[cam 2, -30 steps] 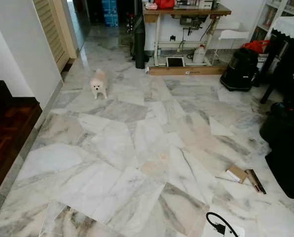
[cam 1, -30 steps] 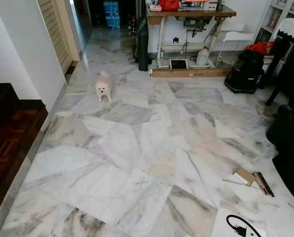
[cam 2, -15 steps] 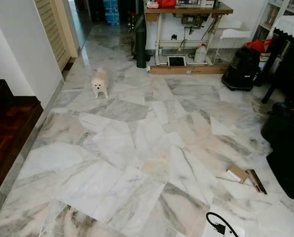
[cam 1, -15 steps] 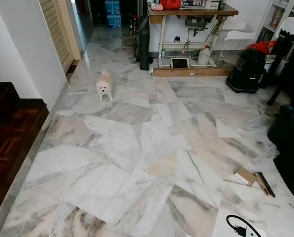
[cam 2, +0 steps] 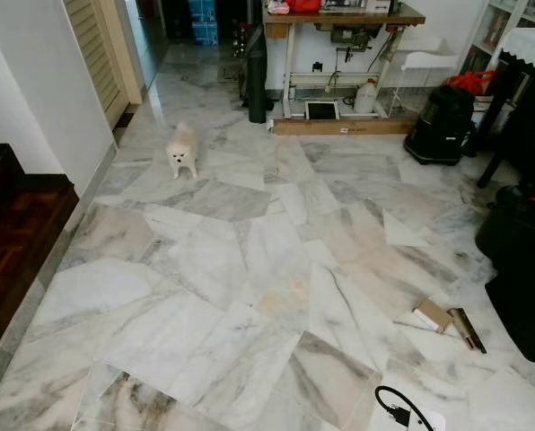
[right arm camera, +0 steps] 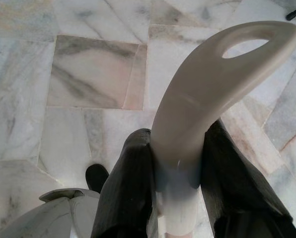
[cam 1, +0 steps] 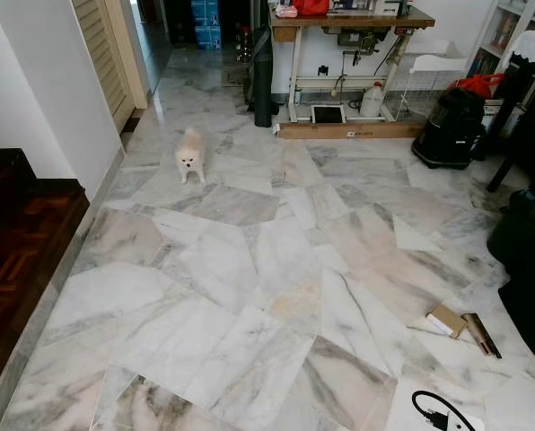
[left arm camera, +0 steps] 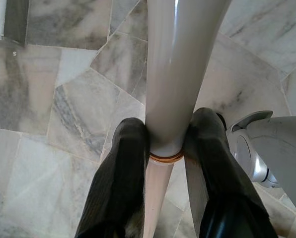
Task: Sweep floor
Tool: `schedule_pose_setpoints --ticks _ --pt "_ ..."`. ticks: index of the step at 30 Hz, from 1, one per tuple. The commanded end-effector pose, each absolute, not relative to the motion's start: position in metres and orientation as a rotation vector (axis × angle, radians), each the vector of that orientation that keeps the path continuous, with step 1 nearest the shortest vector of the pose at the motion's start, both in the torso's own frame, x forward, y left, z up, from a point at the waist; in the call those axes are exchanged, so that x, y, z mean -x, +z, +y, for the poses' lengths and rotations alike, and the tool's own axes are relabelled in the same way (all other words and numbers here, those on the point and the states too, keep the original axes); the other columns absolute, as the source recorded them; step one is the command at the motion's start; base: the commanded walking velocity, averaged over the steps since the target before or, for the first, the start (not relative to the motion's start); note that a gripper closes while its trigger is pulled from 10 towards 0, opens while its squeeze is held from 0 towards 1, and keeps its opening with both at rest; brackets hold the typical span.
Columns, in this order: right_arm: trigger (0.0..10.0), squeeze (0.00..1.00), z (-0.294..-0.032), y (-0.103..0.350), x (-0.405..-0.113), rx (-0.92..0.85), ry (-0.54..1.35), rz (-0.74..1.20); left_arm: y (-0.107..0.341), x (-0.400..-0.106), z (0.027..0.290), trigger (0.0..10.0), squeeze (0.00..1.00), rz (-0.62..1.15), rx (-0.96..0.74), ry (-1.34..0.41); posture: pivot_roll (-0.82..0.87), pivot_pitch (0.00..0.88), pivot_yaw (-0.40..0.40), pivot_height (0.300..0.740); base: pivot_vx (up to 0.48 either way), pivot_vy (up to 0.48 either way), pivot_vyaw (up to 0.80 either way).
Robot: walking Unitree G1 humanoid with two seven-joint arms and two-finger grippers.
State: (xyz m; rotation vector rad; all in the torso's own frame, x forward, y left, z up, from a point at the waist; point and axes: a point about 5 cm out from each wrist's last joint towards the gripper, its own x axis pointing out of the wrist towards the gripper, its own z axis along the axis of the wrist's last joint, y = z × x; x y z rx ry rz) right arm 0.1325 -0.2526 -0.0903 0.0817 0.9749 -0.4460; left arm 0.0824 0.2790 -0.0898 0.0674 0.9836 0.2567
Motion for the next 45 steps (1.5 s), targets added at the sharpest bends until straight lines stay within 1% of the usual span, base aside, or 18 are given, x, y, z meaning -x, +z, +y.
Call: schedule_pose_setpoints --ticks 1,7,19,25,27,29,30,31,32,34,36,37,40,43,44,45 --pt "10.0 0.00 -0.230 -0.043 -0.236 -0.078 0.082 0.798 -0.090 -0.138 0.233 10.0 0.00 0.911 0.118 0.193 -0.06 0.150 -0.050 0.740 0.000 0.000 0.00" --pt "10.0 0.00 -0.231 -0.042 -0.237 -0.075 0.061 0.787 -0.092 -0.130 0.239 10.0 0.00 0.933 0.112 0.221 -0.05 0.166 -0.056 0.740 0.000 0.000 0.00" --pt "10.0 0.00 -0.231 -0.040 -0.239 -0.078 0.072 0.788 -0.090 -0.135 0.242 10.0 0.00 0.914 0.106 0.226 -0.06 0.167 -0.056 0.740 0.000 0.000 0.00" --pt "10.0 0.00 -0.235 -0.038 -0.241 -0.015 0.055 0.776 -0.085 -0.136 0.254 10.0 0.00 0.887 0.028 0.230 -0.06 0.171 -0.057 0.740 0.000 0.000 0.00" --pt "10.0 0.00 -0.238 -0.036 -0.243 0.032 0.029 0.756 -0.078 -0.139 0.265 10.0 0.00 0.841 -0.030 0.237 -0.06 0.171 -0.058 0.740 0.000 0.000 0.00" --pt "10.0 0.00 -0.240 -0.034 -0.244 0.070 0.012 0.734 -0.070 -0.147 0.274 10.0 0.00 0.780 -0.061 0.254 -0.06 0.173 -0.059 0.740 0.000 0.000 0.00" --pt "10.0 0.00 -0.242 -0.031 -0.247 0.135 0.001 0.708 -0.061 -0.156 0.283 10.0 0.00 0.718 -0.090 0.270 -0.05 0.174 -0.059 0.740 0.000 0.000 0.00" --pt "10.0 0.00 -0.243 -0.030 -0.247 0.165 -0.012 0.694 -0.054 -0.163 0.288 10.0 0.00 0.675 -0.102 0.278 -0.05 0.174 -0.059 0.740 0.000 0.000 0.00" --pt "10.0 0.00 -0.243 -0.030 -0.247 0.165 -0.012 0.694 -0.054 -0.163 0.288 10.0 0.00 0.675 -0.102 0.278 -0.05 0.174 -0.059 0.740 0.000 0.000 0.00" --pt "10.0 0.00 -0.245 -0.027 -0.249 0.200 -0.034 0.666 -0.038 -0.179 0.297 10.0 0.00 0.584 -0.141 0.280 -0.05 0.172 -0.059 0.740 0.000 0.000 0.00" --pt "10.0 0.00 -0.245 -0.026 -0.250 0.226 -0.027 0.657 -0.031 -0.185 0.299 10.0 0.00 0.549 -0.148 0.276 -0.05 0.170 -0.059 0.740 0.000 0.000 0.00" --pt "10.0 0.00 -0.245 -0.024 -0.252 0.267 -0.018 0.634 -0.019 -0.195 0.302 10.0 0.00 0.488 -0.162 0.273 -0.05 0.170 -0.059 0.740 0.000 0.000 0.00" --pt "10.0 0.00 -0.246 -0.020 -0.254 0.310 -0.054 0.578 -0.002 -0.213 0.301 10.0 0.00 0.393 -0.173 0.274 -0.05 0.167 -0.058 0.740 0.000 0.000 0.00" --pt "10.0 0.00 -0.247 -0.018 -0.254 0.326 -0.082 0.544 0.003 -0.219 0.296 10.0 0.00 0.359 -0.172 0.271 -0.05 0.167 -0.058 0.740 0.000 0.000 0.00" --pt "10.0 0.00 -0.255 -0.001 -0.268 0.338 -0.123 0.463 0.009 -0.225 0.291 10.0 0.00 0.326 -0.170 0.264 -0.05 0.165 -0.059 0.740 0.000 0.000 0.00" --pt "10.0 0.00 -0.255 -0.001 -0.268 0.338 -0.123 0.463 0.009 -0.225 0.291 10.0 0.00 0.326 -0.170 0.264 -0.05 0.165 -0.059 0.740 0.000 0.000 0.00"
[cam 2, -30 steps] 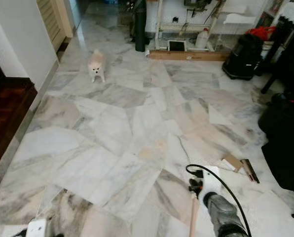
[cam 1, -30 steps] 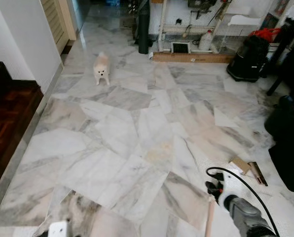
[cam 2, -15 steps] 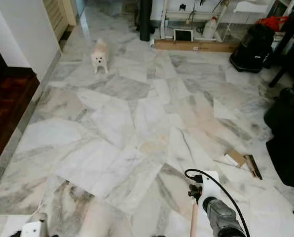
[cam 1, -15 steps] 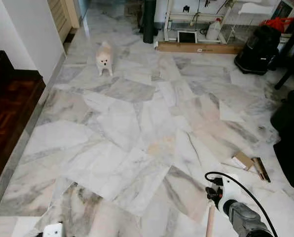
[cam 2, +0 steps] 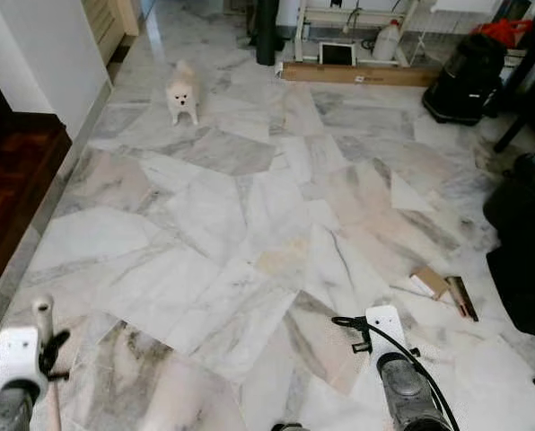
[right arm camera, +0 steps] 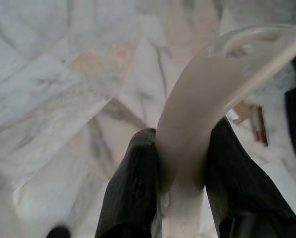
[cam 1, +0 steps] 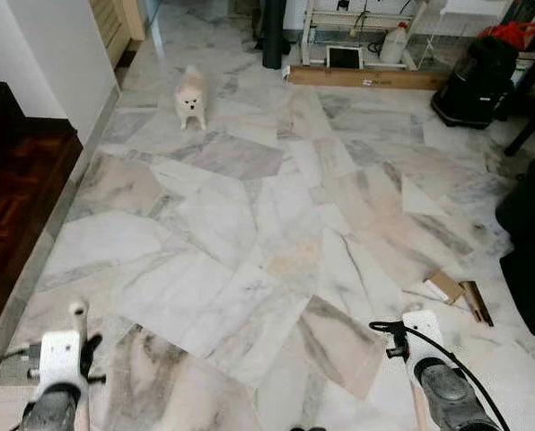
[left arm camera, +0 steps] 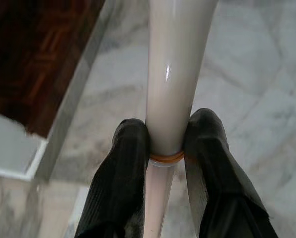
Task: Sweep floor
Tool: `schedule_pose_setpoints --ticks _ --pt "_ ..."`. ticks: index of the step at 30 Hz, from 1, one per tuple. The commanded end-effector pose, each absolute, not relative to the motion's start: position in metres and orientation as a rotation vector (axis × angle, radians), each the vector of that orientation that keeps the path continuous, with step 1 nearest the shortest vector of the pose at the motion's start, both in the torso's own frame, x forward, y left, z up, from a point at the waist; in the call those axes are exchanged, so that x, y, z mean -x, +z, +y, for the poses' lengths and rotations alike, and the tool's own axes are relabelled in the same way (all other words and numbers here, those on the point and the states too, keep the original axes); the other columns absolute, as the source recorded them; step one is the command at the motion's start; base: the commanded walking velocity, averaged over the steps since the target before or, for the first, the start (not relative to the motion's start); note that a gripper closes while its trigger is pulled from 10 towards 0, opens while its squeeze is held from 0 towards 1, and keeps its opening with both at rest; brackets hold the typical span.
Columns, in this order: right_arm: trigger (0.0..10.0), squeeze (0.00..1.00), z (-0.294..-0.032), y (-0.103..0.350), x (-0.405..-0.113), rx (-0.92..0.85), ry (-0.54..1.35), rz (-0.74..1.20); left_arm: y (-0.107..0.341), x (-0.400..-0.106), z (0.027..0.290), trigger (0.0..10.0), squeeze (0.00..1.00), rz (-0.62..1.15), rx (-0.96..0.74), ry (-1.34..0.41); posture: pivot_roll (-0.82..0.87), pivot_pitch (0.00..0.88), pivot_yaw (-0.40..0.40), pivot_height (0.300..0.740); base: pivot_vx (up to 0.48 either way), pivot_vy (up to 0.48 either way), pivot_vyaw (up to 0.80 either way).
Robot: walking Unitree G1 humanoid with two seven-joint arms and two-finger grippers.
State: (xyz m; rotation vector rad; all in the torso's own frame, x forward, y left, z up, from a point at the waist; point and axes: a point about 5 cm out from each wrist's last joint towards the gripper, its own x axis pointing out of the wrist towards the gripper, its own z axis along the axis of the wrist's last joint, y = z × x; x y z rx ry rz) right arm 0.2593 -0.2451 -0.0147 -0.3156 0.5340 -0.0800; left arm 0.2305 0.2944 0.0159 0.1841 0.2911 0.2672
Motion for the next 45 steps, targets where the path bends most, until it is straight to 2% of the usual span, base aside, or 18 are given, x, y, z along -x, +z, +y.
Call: schedule_pose_setpoints --ticks 1,2,7,15,18,22,28,35,45 --pt "10.0 0.00 -0.260 0.012 -0.277 0.348 -0.158 0.390 0.014 -0.230 0.286 10.0 0.00 0.295 -0.167 0.256 -0.05 0.165 -0.059 0.740 0.000 0.000 0.00" --pt "10.0 0.00 -0.261 0.024 -0.286 0.314 -0.184 0.315 0.020 -0.236 0.281 10.0 0.00 0.260 -0.161 0.245 -0.05 0.165 -0.059 0.740 0.000 0.000 0.00" --pt "10.0 0.00 -0.258 0.047 -0.303 0.301 -0.219 0.195 0.036 -0.247 0.273 10.0 0.00 0.189 -0.142 0.235 -0.06 0.167 -0.057 0.740 0.000 0.000 0.00" --pt "10.0 0.00 -0.267 0.083 -0.322 0.198 -0.318 0.031 0.058 -0.259 0.275 10.0 0.00 0.105 -0.106 0.254 -0.06 0.171 -0.055 0.740 0.000 0.000 0.00" --pt "10.0 0.00 -0.263 0.088 -0.326 0.173 -0.302 0.011 0.069 -0.263 0.275 10.0 0.00 0.071 -0.099 0.244 -0.06 0.175 -0.054 0.740 0.000 0.000 0.00" --pt "10.0 0.00 -0.257 0.089 -0.328 0.053 -0.313 -0.025 0.090 -0.271 0.267 10.0 0.00 -0.018 -0.054 0.207 -0.06 0.174 -0.054 0.740 0.000 0.000 0.00" --pt "10.0 0.00 -0.240 0.105 -0.337 -0.007 -0.262 -0.114 0.130 -0.288 0.242 10.0 0.00 -0.145 -0.061 0.076 -0.06 0.182 -0.049 0.740 0.000 0.000 0.00" --pt "10.0 0.00 -0.233 0.106 -0.338 -0.057 -0.255 -0.122 0.148 -0.292 0.232 10.0 0.00 -0.187 -0.073 0.004 -0.06 0.183 -0.045 0.740 0.000 0.000 0.00" --pt "10.0 0.00 -0.223 0.072 -0.321 -0.039 -0.230 -0.007 0.120 -0.277 0.223 10.0 0.00 -0.071 -0.046 -0.051 -0.06 0.184 -0.042 0.740 0.000 0.000 0.00"
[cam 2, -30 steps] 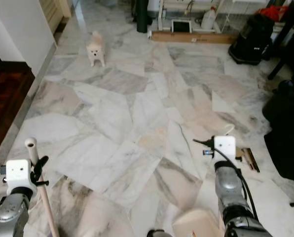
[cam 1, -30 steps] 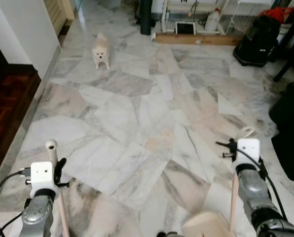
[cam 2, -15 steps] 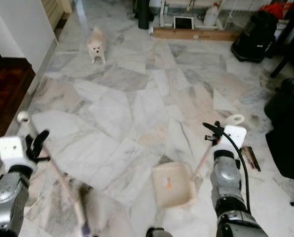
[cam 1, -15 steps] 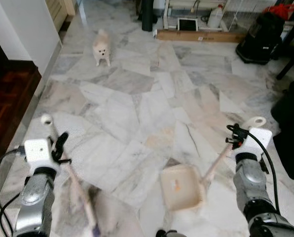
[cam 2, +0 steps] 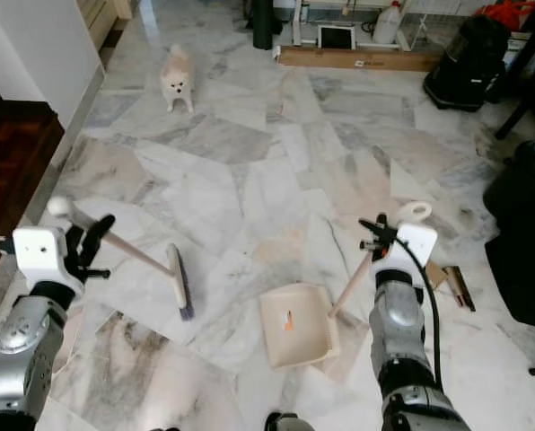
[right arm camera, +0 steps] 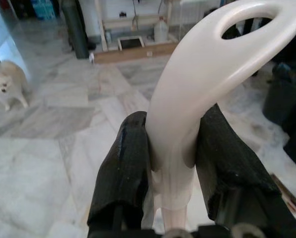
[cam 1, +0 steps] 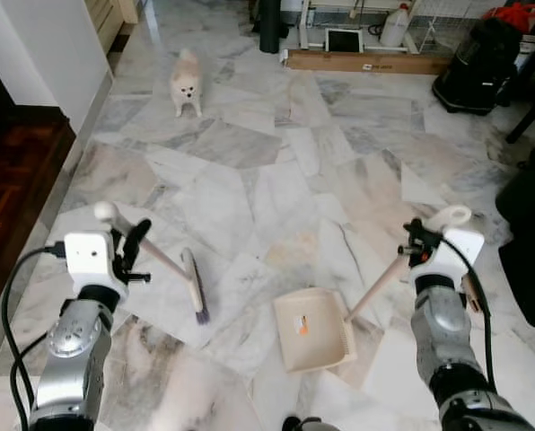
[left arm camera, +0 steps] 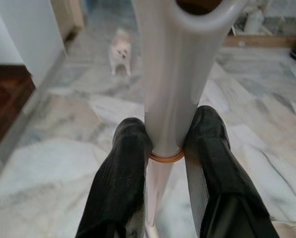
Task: Sweep floor
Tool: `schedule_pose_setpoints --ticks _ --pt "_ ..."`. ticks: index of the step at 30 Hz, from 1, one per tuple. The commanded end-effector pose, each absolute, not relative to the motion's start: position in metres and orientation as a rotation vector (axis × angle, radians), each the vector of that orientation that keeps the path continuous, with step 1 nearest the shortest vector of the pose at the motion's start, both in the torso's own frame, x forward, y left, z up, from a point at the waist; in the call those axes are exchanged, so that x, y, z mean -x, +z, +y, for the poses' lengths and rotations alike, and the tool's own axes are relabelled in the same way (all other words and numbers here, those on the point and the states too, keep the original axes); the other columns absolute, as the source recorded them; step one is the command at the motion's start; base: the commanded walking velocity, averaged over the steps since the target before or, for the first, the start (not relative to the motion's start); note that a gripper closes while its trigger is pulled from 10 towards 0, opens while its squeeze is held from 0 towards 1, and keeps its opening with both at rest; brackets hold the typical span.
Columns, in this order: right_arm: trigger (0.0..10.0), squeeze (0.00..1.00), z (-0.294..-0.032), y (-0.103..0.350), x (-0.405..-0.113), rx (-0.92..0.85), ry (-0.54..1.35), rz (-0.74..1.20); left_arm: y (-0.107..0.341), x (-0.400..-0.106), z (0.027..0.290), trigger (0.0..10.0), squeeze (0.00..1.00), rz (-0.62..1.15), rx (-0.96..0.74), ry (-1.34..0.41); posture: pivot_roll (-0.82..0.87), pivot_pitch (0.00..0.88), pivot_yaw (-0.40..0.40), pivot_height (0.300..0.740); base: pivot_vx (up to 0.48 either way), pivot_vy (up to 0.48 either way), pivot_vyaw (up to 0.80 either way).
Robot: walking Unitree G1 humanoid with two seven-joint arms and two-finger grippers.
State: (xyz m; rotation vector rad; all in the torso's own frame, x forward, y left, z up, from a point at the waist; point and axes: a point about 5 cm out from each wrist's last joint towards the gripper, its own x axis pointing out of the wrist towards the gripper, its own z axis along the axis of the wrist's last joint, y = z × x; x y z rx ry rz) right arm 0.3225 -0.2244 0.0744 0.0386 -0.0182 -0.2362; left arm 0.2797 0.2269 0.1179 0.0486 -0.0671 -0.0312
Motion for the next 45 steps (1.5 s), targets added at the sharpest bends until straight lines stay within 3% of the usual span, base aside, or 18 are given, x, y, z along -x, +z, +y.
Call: schedule_pose_setpoints --ticks 1,16,34,45 --pt "10.0 0.00 -0.223 0.070 -0.320 -0.038 -0.229 -0.001 0.119 -0.276 0.222 10.0 0.00 -0.067 -0.043 -0.055 -0.06 0.184 -0.042 0.740 0.000 0.000 0.00" --pt "10.0 0.00 -0.213 0.046 -0.306 -0.072 -0.208 0.091 0.103 -0.266 0.209 10.0 0.00 0.037 -0.018 -0.209 -0.05 0.165 -0.041 0.740 0.000 0.000 0.00" --pt "10.0 0.00 -0.217 0.062 -0.312 -0.080 -0.212 0.033 0.127 -0.263 0.212 10.0 0.00 -0.034 -0.116 -0.174 -0.05 0.189 -0.026 0.740 0.000 0.000 0.00" --pt "10.0 0.00 -0.217 0.063 -0.311 -0.079 -0.206 0.031 0.103 -0.256 0.210 10.0 0.00 0.013 -0.102 -0.103 -0.06 0.196 -0.025 0.740 0.000 0.000 0.00"
